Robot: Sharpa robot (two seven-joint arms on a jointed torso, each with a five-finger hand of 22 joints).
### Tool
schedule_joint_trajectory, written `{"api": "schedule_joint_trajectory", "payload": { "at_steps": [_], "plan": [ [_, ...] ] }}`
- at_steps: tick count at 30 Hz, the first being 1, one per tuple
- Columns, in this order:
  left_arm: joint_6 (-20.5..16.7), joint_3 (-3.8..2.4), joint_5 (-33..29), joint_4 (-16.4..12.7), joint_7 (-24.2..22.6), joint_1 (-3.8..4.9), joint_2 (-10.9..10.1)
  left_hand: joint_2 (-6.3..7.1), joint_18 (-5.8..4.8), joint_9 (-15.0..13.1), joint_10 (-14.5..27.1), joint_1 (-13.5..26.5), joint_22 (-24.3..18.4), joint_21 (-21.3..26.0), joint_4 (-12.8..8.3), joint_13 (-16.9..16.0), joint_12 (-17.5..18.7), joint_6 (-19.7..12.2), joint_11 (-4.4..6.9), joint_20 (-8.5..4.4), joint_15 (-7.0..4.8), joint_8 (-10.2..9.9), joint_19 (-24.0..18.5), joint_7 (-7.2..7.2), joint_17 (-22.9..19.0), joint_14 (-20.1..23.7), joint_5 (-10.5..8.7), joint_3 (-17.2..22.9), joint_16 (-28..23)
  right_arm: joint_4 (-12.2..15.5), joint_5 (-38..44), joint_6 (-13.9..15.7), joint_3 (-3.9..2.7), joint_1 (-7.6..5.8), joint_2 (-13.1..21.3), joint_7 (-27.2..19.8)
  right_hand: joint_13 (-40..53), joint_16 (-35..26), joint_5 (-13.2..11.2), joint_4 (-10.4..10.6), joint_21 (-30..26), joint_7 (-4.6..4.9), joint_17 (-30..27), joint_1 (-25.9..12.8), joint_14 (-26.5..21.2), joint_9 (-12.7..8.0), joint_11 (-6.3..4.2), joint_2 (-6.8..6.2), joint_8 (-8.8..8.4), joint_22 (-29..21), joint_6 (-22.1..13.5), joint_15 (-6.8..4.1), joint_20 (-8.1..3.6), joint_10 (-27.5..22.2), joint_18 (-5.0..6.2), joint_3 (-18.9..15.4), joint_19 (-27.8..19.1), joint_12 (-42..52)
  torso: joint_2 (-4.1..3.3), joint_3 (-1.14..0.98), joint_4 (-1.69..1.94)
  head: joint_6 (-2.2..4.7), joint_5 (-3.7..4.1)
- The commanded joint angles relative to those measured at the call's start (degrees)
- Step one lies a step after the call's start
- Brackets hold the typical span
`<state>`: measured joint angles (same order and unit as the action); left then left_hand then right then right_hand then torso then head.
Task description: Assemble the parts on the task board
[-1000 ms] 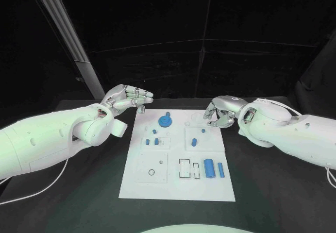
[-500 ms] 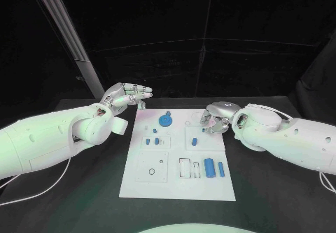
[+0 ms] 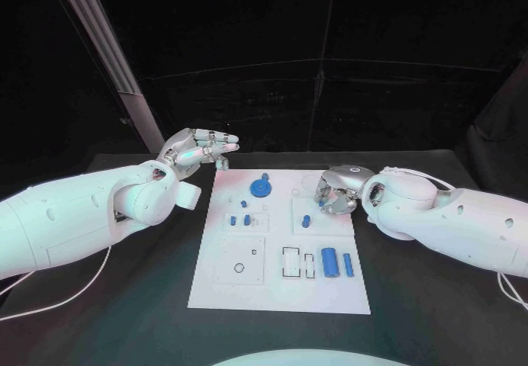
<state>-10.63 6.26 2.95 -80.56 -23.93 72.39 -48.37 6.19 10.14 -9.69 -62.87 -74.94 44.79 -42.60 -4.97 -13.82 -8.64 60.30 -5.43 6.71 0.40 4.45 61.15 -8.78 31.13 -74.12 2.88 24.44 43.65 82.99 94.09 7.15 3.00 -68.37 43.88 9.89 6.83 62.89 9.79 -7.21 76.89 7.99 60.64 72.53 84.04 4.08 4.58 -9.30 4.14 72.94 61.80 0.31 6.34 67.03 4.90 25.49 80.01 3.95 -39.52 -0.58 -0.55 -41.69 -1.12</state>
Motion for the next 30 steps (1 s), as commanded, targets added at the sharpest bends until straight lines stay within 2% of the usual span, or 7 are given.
{"api": "schedule_joint_trajectory", "payload": {
  "at_steps": [1, 11, 19, 24, 30],
  "plan": [
    [0.05, -0.05, -0.57, 0.03, -0.88, 0.07, -0.01, -0.43, 0.4, 0.08, -0.29, 0.03, -0.09, 0.2, 0.13, -0.04, -0.19, 0.44, 0.17, -0.15, 0.02, -0.34, -0.2, -0.03, -0.06, 0.5, 0.04, 0.03, -0.39, -0.02, 1.33, -1.84, 0.03, 0.18, -0.15, 0.39, -0.27, 0.93, -0.14, -0.17, 0.83, -0.12, 0.83, 0.2, 0.91, 0.12, -0.08, 1.03, 0.25, 0.96, 1.05, -0.46, -0.21, 1.02, -0.95, 0.44, 0.88, 0.44, 0.01, -0.02, -0.05, -0.06, 0.01],
    [-0.23, -0.05, -0.58, 0.13, -0.66, 0.07, -0.07, -0.44, 0.4, 0.08, -0.29, 0.04, -0.15, 0.27, 0.12, -0.04, -0.22, 0.46, 0.17, -0.15, 0.02, -0.35, -0.17, -0.04, -0.11, 0.49, 0.02, 0.01, -0.45, -0.14, 2.94, -1.44, 0.03, 0.5, -0.56, 1.15, -0.92, 3.52, -0.37, -0.66, 3.89, -1.13, 3.19, 0.54, 1.52, 0.41, -1.12, 3.64, 0.71, 4.78, 3.88, -1.38, -1.03, 4.0, -1.82, 1.66, 2.99, 0.52, -0.01, -0.04, -0.04, -0.24, -0.01],
    [-0.4, -0.05, -0.58, 0.21, -0.42, 0.07, -0.14, -0.62, 0.41, 0.1, -0.25, -0.14, -0.31, 0.48, 0.01, -0.04, -0.28, 0.5, 0.18, -0.17, -0.01, -0.37, -0.06, -0.05, -0.25, 0.4, 0.04, 0.09, -0.62, -0.1, 4.86, 0.19, 0.02, 0.64, -0.69, 2.15, -1.34, 4.22, -0.41, -2.12, 5.01, -1.3, 3.64, 1.7, 1.5, 0.55, -1.45, 6.01, 0.59, 6.18, 5.25, -1.73, -1.45, 5.35, -2.12, 2.52, 3.62, -0.01, 0.01, -0.02, -0.03, -0.39, 0.09],
    [-0.44, -0.05, -0.58, 0.22, -0.26, 0.07, -0.19, -0.64, 0.41, 0.11, -0.21, -0.22, -0.37, 0.55, -0.06, -0.03, -0.3, 0.49, 0.18, -0.18, -0.02, -0.39, -0.01, -0.06, -0.31, 0.37, 0.04, 0.11, -0.69, 0.52, 5.81, 2.44, 0.01, 0.69, -0.36, 2.28, -1.45, 4.33, -0.29, -2.7, 5.2, -1.29, 3.67, 2.14, 1.48, 0.57, -1.5, 6.51, 0.48, 6.42, 5.44, -1.76, -1.51, 5.56, -2.16, 2.7, 3.71, -0.12, 0.04, -0.02, -0.04, -0.41, 0.13],
    [-0.44, -0.05, -0.58, 0.28, -0.12, 0.07, -0.29, -0.66, 0.41, 0.13, -0.17, -0.3, -0.43, 0.63, -0.14, -0.02, -0.31, 0.47, 0.17, -0.19, -0.02, -0.43, 0.04, -0.08, -0.37, 0.34, 0.05, 0.14, -0.76, 2.1, 5.9, 6.06, -0.01, 0.7, 0.77, 1.73, -1.63, 4.08, 0.06, -3.17, 5.15, -1.15, 3.32, 2.07, 1.38, 0.49, -1.36, 6.26, 0.19, 6.35, 5.26, -1.7, -1.51, 5.35, -2.13, 2.55, 3.62, -0.31, 0.04, 0.0, -0.07, -0.44, 0.1]
  ]
}}
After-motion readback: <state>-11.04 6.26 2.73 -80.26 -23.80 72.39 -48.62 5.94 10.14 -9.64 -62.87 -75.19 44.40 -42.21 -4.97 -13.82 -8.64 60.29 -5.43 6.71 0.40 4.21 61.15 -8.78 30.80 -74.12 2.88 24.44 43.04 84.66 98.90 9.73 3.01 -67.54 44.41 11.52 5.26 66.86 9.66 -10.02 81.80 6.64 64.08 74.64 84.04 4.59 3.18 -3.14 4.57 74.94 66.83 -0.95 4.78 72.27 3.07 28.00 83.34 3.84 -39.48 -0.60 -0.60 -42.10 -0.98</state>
